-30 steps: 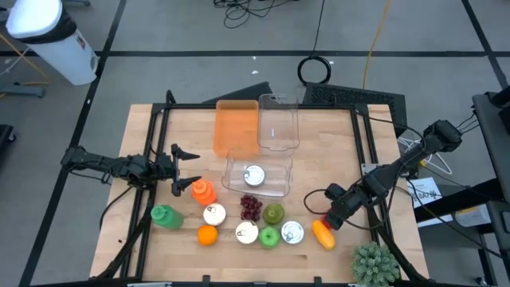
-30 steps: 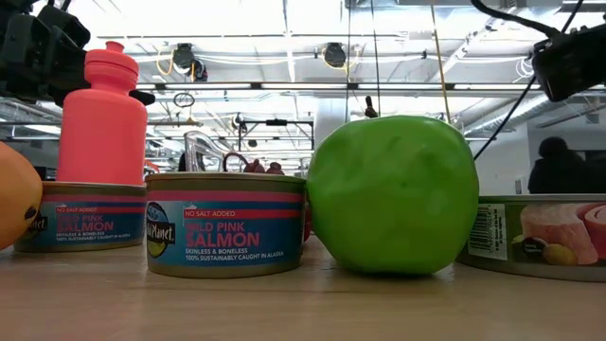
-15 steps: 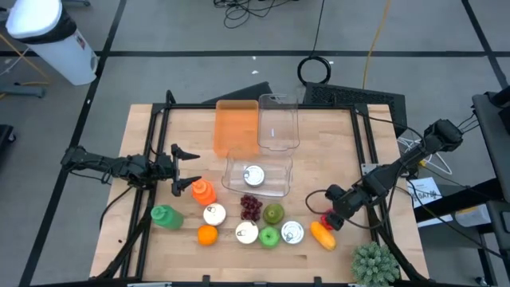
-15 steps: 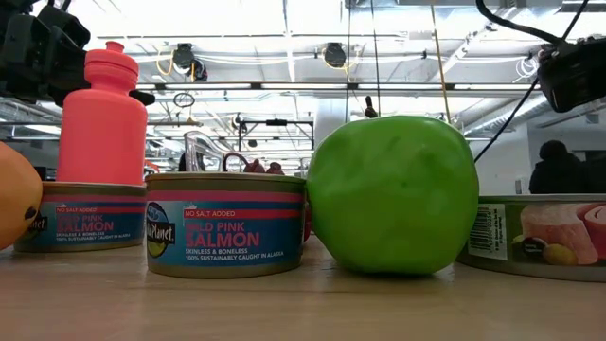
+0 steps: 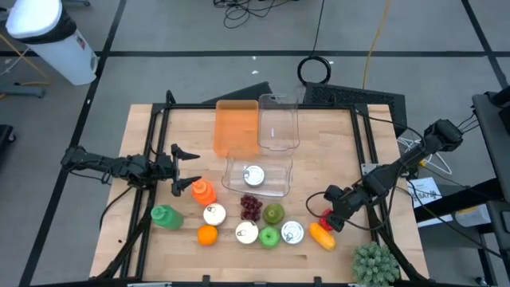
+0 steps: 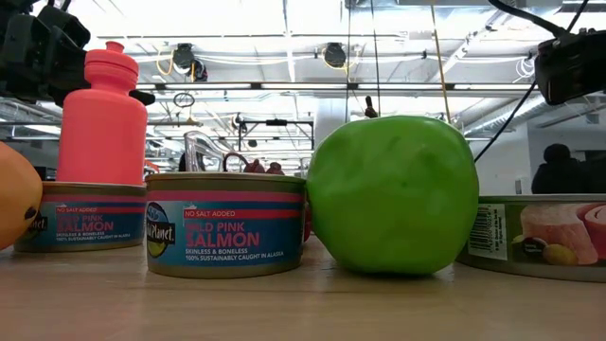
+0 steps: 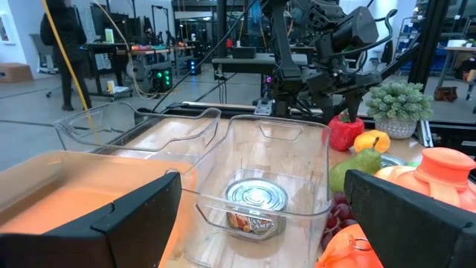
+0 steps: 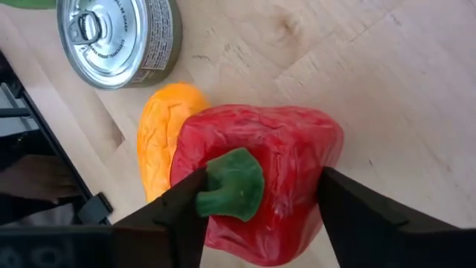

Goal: Pick & Place Food Item
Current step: Put the bell pepper into the top transparent bin

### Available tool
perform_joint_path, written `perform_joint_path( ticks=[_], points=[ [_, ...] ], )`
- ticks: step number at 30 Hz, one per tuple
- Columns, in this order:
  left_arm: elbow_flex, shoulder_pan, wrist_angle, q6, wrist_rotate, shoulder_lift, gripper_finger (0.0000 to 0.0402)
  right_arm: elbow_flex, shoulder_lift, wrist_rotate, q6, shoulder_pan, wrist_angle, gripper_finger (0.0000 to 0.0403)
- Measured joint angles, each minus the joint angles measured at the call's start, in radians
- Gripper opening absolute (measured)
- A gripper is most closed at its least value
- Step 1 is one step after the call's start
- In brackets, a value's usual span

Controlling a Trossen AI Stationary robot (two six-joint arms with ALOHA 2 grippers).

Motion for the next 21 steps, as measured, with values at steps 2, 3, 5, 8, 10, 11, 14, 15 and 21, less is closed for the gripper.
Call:
perform_joint_path(
  ticks=[2,3,5,8,10,11,14,15,21],
  points=[
    [0.0,0.0,0.0,0.0,0.0,0.0,0.0392,0.0,0.0,0.0,-0.002,0.0,0.003,0.021],
    [0.0,0.0,0.0,0.0,0.0,0.0,0.0392,0.0,0.0,0.0,-0.003,0.0,0.006,0.0209],
    [0.0,0.0,0.0,0.0,0.0,0.0,0.0392,0.0,-0.006,0.005,-0.003,0.0,0.006,0.0209],
    [0.0,0.0,0.0,0.0,0.0,0.0,0.0392,-0.003,-0.032,0.03,-0.009,-0.001,0.004,0.0208],
    [0.0,0.0,0.0,0.0,0.0,0.0,0.0392,-0.004,-0.062,0.052,-0.011,-0.004,0.002,0.0207],
    [0.0,0.0,0.0,0.0,0.0,0.0,0.0392,-0.006,-0.077,0.063,-0.012,-0.005,-0.001,0.0206],
    [0.0,0.0,0.0,0.0,0.0,0.0,0.0392,-0.008,-0.132,0.108,-0.032,-0.008,-0.016,0.0204],
    [0.0,0.0,0.0,0.0,0.0,0.0,0.0392,-0.007,-0.148,0.124,-0.037,-0.008,-0.01,0.0203],
    [0.0,0.0,0.0,0.0,0.0,0.0,0.0392,-0.006,-0.23,0.202,-0.088,-0.035,-0.024,0.0176]
  ],
)
